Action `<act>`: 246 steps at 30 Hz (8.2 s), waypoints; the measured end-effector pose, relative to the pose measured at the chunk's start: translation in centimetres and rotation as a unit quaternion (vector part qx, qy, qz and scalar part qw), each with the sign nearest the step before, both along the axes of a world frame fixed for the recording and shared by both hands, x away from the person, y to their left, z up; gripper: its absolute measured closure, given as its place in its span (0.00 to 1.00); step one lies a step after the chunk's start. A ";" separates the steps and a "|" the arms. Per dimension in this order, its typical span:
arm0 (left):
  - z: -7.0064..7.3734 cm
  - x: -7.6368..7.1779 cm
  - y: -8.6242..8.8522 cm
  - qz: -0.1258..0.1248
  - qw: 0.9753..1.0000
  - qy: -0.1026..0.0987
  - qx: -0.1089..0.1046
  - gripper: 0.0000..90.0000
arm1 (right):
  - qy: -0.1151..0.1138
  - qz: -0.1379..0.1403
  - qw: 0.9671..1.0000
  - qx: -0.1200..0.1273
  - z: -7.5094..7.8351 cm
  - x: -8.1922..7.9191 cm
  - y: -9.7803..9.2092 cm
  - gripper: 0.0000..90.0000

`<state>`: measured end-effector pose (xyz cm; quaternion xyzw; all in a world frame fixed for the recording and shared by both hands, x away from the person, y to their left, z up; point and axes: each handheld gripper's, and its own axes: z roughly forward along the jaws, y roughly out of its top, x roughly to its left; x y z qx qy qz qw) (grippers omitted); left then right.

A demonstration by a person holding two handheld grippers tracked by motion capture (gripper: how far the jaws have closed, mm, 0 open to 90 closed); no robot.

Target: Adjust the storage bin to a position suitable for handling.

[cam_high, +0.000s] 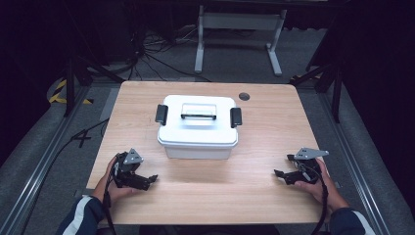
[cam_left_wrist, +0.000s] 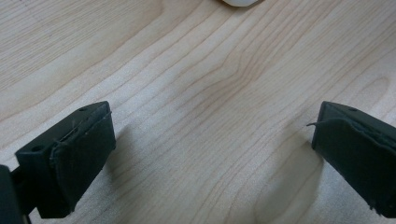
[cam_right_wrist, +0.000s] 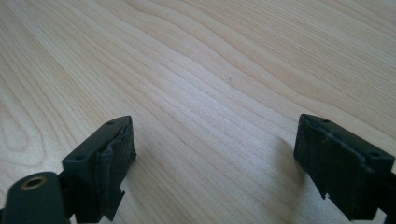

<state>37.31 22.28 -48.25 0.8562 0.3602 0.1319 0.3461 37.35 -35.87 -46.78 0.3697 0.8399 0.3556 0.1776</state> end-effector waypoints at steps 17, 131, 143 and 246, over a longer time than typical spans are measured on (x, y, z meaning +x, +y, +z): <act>0.0 0.2 0.2 -0.019 1.000 -0.002 0.002 0.00 | 0.028 0.006 0.999 -0.026 0.7 0.2 0.1 0.17; 0.0 0.2 0.3 -0.019 1.000 -0.003 0.000 0.01 | -0.107 0.315 0.918 -0.217 20.0 10.1 27.6 0.94; 0.0 0.2 0.3 -0.020 1.000 -0.001 0.001 0.01 | -0.118 0.310 0.919 -0.212 20.9 9.7 26.5 0.94; 0.0 0.2 0.3 -0.020 1.000 0.000 0.000 0.01 | -0.020 0.121 0.979 -0.163 11.3 11.1 2.4 0.93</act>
